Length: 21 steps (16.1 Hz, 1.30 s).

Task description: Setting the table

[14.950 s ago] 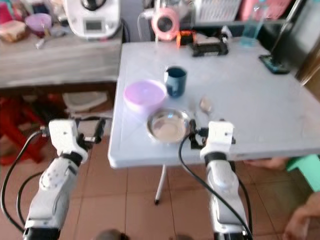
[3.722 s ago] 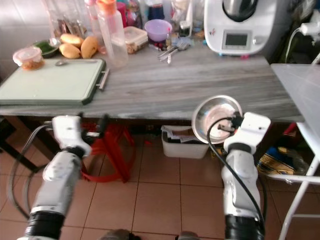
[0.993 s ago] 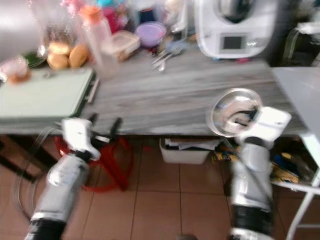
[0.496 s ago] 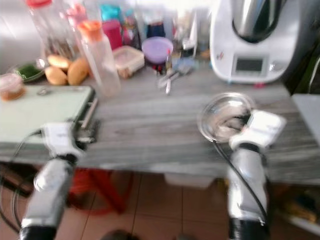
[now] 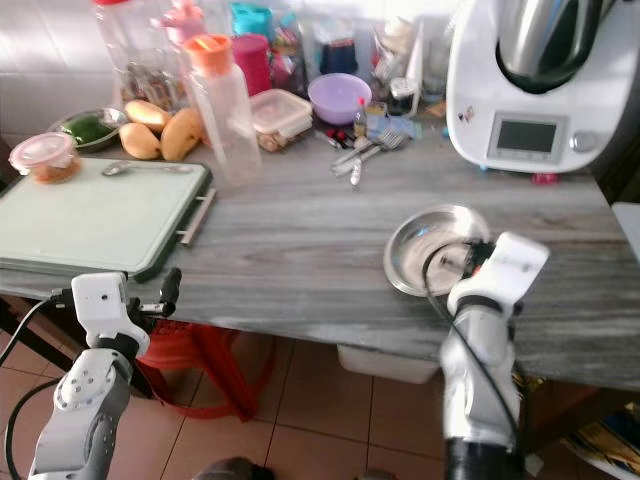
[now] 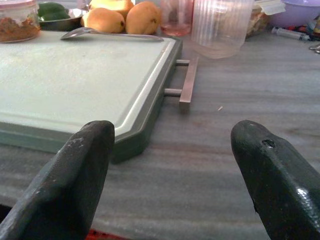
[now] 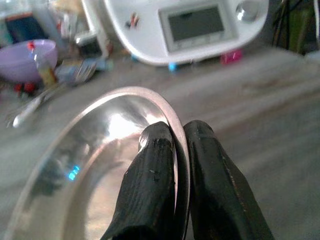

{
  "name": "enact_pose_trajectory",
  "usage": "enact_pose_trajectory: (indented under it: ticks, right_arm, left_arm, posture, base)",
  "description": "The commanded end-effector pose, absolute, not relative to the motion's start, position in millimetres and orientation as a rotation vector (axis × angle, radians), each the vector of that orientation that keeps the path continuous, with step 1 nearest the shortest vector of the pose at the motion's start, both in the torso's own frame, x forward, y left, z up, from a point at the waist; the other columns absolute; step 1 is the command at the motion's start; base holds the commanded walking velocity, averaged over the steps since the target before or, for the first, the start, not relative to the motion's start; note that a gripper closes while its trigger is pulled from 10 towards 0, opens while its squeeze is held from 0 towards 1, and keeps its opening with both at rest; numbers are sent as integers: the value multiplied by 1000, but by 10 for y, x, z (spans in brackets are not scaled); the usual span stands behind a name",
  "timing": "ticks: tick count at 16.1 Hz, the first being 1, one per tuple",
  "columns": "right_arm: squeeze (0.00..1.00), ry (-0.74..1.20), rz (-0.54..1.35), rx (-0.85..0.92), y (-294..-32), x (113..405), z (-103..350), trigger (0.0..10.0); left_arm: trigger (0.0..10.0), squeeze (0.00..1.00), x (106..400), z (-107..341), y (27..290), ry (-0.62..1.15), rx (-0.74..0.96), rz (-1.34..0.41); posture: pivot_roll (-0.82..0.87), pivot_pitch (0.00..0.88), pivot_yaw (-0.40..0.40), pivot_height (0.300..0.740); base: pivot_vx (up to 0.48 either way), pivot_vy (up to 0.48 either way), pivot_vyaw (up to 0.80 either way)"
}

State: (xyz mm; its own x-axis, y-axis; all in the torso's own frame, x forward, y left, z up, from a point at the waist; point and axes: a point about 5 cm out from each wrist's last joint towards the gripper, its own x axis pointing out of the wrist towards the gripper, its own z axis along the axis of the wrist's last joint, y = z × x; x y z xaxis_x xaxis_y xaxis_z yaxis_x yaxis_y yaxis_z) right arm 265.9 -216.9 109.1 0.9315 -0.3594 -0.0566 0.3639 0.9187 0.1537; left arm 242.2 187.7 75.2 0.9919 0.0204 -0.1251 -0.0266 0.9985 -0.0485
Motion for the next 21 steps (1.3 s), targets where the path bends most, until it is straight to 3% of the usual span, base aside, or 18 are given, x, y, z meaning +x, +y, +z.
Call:
enact_pose_trajectory:
  ticks: [1,5,8,14,18,19,21]
  right_arm:
    - [0,19,-355,175,-2096,2639,1134,10000]
    - [0,153,-308,280,-1934,2488,897,10000]
    - [0,225,-346,333,-1979,2482,761,10000]
    - [0,268,-294,413,-1967,2717,761,10000]
    - [0,315,-223,474,-1814,2810,752,10000]
    - [1000,336,-207,491,-1780,2801,735,10000]
    - [1000,332,-191,484,-1760,2803,749,10000]
  left_arm:
    - [10000,0,2440,813,1891,110,-45,17]
    - [10000,0,2473,823,1818,118,-53,-26]
    - [10000,0,2495,836,1803,115,-54,-32]
    - [10000,0,2493,836,1740,117,-44,-79]
    - [10000,0,2497,852,1701,108,-47,-93]
    - [10000,0,2491,846,1694,110,-49,-92]
    - [10000,0,2488,843,1679,111,-52,-95]
  posture:
    - [-48,0,53,740]
    - [-58,0,59,740]
    - [-50,0,56,740]
    - [-46,0,57,740]
    - [-35,0,43,740]
    - [-35,0,43,740]
    - [-38,0,45,740]
  base:
    - [0,0,0]
    - [0,0,0]
    - [0,0,0]
    - [0,0,0]
    - [0,0,0]
    - [0,0,0]
    - [0,0,0]
